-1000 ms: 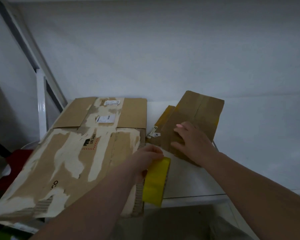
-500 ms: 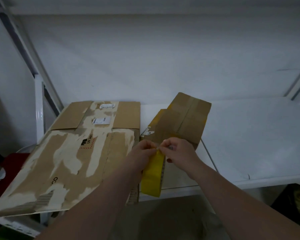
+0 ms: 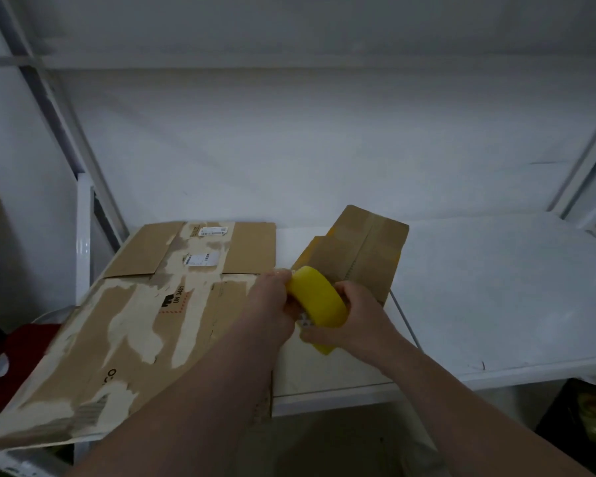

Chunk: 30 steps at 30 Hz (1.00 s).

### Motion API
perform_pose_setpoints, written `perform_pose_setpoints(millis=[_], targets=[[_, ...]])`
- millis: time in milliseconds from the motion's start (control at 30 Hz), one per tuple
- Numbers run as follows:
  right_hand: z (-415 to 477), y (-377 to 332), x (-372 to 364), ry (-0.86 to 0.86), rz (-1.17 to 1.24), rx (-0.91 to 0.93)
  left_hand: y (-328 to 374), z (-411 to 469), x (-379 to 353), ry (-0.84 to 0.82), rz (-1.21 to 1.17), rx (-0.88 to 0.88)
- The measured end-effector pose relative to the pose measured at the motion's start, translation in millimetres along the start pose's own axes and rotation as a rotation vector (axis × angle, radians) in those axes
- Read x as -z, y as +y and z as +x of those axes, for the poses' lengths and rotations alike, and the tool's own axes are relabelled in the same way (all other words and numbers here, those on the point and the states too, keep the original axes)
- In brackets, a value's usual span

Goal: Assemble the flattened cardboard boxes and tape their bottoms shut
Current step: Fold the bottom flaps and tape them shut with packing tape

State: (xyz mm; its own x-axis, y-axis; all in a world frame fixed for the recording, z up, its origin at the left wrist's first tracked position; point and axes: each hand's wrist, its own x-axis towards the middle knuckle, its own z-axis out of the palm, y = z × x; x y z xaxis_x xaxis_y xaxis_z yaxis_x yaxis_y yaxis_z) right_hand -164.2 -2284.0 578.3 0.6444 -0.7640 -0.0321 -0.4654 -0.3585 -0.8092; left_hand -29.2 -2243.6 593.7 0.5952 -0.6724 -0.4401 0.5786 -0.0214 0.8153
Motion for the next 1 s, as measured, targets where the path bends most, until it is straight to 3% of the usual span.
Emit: perform_pose_setpoints(millis=[133, 233, 333, 467, 700, 833, 1000], targets=[[1, 1, 7, 0.226, -0.202, 0.152, 5, -4, -14, -0.014, -0.091, 0.046], [8, 0, 26, 0.343, -0.168, 0.169, 11, 1, -22, -0.043, 0.087, 0.016], [19, -2, 52, 0.348, -0.143, 0.154, 20, 14, -30, 0.004, 0.285, -0.028], [33, -1, 76, 0.334, -0.174, 0.176, 29, 31, -45, -0.060, 0.419, -0.040], [58, 12, 89, 0.334, -0.270, 0.160, 26, 70, -62, -0.068, 0.898, -0.518], [61, 23, 83, 0.323, -0.309, 0.118, 14, 85, -61, -0.146, 1.046, -0.424], [63, 48, 79, 0.413, -0.161, -0.036, 7, 92, -58, -0.170, 1.095, -0.388]])
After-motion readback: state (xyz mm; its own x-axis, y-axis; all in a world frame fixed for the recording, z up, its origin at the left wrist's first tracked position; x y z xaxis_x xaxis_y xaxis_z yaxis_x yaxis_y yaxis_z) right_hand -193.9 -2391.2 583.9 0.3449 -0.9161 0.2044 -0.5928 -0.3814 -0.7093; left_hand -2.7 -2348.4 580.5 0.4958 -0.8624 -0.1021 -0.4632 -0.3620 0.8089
